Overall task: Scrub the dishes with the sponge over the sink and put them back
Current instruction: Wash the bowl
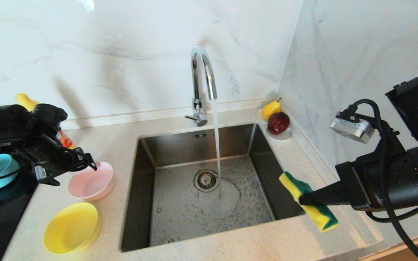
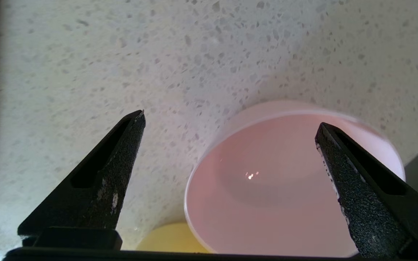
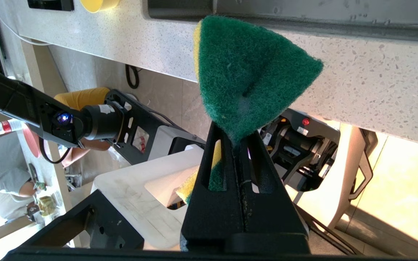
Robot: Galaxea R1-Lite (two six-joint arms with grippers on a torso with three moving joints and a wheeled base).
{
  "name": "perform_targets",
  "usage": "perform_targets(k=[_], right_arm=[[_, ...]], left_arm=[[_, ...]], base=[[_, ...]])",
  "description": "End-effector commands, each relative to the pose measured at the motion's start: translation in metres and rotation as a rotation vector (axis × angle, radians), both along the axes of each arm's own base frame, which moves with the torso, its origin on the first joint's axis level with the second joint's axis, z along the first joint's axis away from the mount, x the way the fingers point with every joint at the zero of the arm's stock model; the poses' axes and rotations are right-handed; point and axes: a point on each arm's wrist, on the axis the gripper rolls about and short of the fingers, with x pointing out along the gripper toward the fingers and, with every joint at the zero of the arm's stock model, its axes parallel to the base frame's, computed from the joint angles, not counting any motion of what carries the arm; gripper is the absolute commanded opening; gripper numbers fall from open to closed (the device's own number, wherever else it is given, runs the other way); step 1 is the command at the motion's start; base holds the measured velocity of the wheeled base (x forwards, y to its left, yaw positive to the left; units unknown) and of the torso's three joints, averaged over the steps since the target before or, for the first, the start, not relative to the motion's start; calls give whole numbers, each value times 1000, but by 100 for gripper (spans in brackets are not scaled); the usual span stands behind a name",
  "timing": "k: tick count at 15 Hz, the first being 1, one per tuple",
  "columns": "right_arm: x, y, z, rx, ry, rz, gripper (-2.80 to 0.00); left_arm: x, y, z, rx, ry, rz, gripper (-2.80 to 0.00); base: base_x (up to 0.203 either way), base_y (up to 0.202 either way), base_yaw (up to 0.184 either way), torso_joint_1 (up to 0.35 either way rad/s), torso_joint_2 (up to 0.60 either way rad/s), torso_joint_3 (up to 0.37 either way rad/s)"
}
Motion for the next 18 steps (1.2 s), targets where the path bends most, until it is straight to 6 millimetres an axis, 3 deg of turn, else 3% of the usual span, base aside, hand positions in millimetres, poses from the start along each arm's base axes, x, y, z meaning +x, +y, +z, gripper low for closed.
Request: perform_targets(k=[1, 18], right_arm=[[-1, -1, 1, 2, 1, 1, -280], [-3, -2, -3, -4, 10, 3, -280]], left_arm=[[7, 2, -10, -8, 20, 7, 0], [16, 5, -28, -24, 56, 27, 0]], base=[[0, 0, 0, 0, 0, 0], [0, 0, 0, 0, 0, 0]])
